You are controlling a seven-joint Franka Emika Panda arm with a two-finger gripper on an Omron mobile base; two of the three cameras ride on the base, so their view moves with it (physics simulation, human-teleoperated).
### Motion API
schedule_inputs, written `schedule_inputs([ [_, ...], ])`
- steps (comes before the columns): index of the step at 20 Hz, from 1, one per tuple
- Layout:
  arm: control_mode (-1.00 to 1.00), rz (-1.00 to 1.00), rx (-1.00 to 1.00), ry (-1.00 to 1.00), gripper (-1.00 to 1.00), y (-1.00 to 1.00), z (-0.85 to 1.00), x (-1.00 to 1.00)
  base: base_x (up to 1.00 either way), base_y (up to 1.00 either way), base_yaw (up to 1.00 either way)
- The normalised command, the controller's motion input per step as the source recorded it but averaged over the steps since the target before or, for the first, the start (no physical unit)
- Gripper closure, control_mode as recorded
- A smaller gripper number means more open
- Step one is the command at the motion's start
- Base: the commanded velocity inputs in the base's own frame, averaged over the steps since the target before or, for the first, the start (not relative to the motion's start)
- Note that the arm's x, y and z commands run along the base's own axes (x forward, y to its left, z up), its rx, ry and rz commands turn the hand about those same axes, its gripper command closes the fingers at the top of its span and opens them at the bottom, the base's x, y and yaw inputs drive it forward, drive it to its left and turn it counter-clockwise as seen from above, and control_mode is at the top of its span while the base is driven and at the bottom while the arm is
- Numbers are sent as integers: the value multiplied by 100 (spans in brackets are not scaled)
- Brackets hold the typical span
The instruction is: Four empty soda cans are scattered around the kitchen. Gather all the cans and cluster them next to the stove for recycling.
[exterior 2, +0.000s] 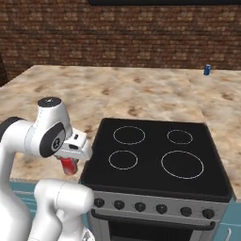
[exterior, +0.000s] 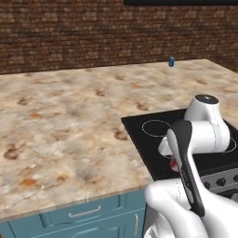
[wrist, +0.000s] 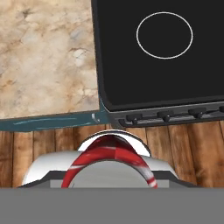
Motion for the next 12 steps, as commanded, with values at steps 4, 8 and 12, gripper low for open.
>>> schedule_inputs([
  [4, 100, 0, 0, 0, 100, 0, 0, 0, 3, 18, -3],
  [8, 100, 0, 0, 0, 100, 0, 0, 0, 0, 0, 0],
  [12, -100, 0, 0, -1, 100, 4, -1, 0, 0, 0, 0],
])
